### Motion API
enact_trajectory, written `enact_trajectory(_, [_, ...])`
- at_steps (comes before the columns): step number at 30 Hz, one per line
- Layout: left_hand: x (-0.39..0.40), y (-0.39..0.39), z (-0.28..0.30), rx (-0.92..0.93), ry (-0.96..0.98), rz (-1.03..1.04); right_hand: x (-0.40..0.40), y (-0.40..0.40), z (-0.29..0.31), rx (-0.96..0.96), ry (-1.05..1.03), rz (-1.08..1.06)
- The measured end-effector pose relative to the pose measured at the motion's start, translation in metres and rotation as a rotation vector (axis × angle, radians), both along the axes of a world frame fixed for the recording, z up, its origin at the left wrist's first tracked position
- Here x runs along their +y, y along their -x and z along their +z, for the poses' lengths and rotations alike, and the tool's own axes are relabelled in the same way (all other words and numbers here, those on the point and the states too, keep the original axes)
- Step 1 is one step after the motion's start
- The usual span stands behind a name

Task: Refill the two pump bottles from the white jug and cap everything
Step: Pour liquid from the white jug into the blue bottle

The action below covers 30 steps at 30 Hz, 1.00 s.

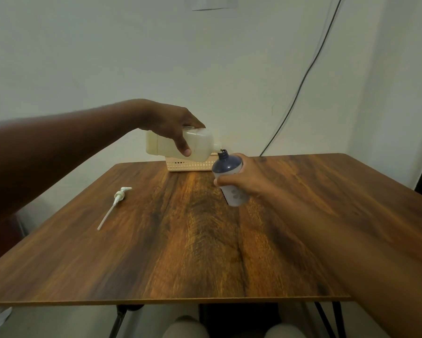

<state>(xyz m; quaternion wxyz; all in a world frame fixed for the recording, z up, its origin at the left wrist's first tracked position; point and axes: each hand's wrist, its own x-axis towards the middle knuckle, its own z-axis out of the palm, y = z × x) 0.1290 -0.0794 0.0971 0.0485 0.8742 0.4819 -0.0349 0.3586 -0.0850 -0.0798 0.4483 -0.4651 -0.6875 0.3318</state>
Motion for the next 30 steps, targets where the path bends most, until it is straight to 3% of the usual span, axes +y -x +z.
enact_trajectory(30, [-0.0051, -0.003, 0.0069, 0.058, -0.037, 0.019, -0.0028, 0.0058, -0.001, 0.022, -0.008, -0.004])
